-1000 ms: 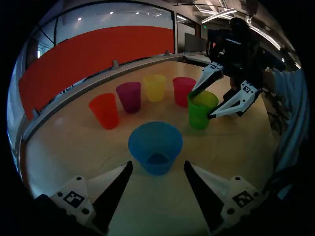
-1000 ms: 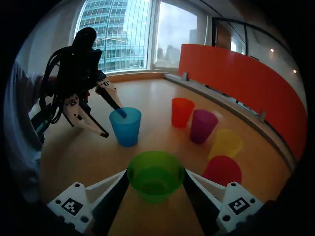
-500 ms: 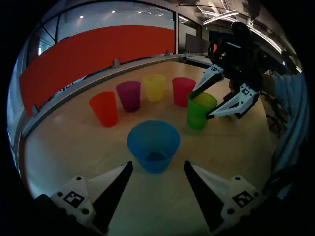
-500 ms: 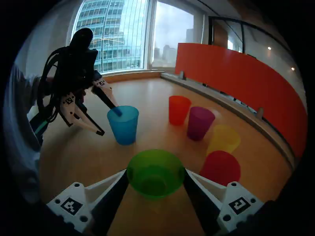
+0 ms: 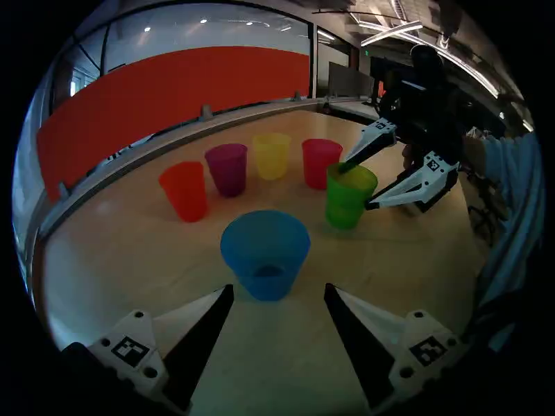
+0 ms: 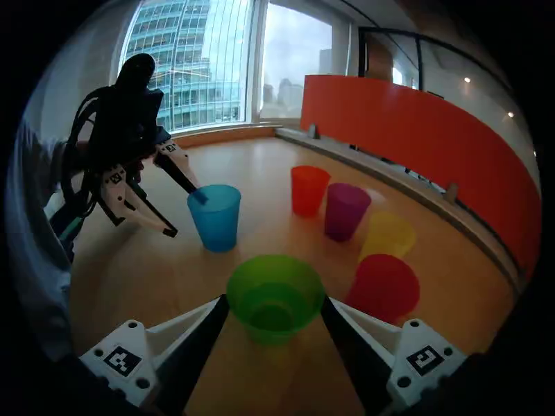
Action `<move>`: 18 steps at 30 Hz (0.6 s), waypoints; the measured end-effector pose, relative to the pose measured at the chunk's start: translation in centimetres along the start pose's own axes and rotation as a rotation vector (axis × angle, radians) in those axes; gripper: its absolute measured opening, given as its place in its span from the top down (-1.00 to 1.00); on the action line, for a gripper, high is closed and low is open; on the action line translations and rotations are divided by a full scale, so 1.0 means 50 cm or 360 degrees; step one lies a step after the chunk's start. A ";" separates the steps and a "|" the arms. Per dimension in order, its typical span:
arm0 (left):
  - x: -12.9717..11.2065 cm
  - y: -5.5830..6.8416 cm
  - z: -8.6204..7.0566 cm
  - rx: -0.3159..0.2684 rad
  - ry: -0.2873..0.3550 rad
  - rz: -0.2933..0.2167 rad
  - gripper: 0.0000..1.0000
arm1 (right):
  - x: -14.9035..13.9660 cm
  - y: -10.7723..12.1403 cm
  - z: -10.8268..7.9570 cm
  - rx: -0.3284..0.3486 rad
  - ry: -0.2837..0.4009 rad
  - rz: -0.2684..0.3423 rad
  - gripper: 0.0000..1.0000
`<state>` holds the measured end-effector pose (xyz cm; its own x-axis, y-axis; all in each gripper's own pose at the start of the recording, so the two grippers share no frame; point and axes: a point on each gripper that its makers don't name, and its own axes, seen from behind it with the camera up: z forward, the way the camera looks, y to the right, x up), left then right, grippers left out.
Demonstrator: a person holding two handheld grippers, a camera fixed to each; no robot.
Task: Pour water
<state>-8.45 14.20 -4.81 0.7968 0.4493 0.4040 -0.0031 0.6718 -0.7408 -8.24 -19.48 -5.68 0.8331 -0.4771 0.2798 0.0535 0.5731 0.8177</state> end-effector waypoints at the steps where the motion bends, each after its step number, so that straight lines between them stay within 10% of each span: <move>1: 0.000 -0.001 -0.002 0.0008 0.0002 -0.0003 -0.95 | -0.003 0.001 -0.005 -0.0007 0.0000 0.0006 -1.00; 18: -0.012 -0.034 -0.051 0.0176 0.0053 -0.0080 -0.95 | -0.027 0.039 -0.091 -0.0178 0.0071 0.0106 -1.00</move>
<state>-7.38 11.29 -5.20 0.8174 0.3946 0.4197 -0.0276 0.7546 -0.6556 -6.76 -14.71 -6.76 0.8604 -0.4069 0.3069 0.0563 0.6744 0.7362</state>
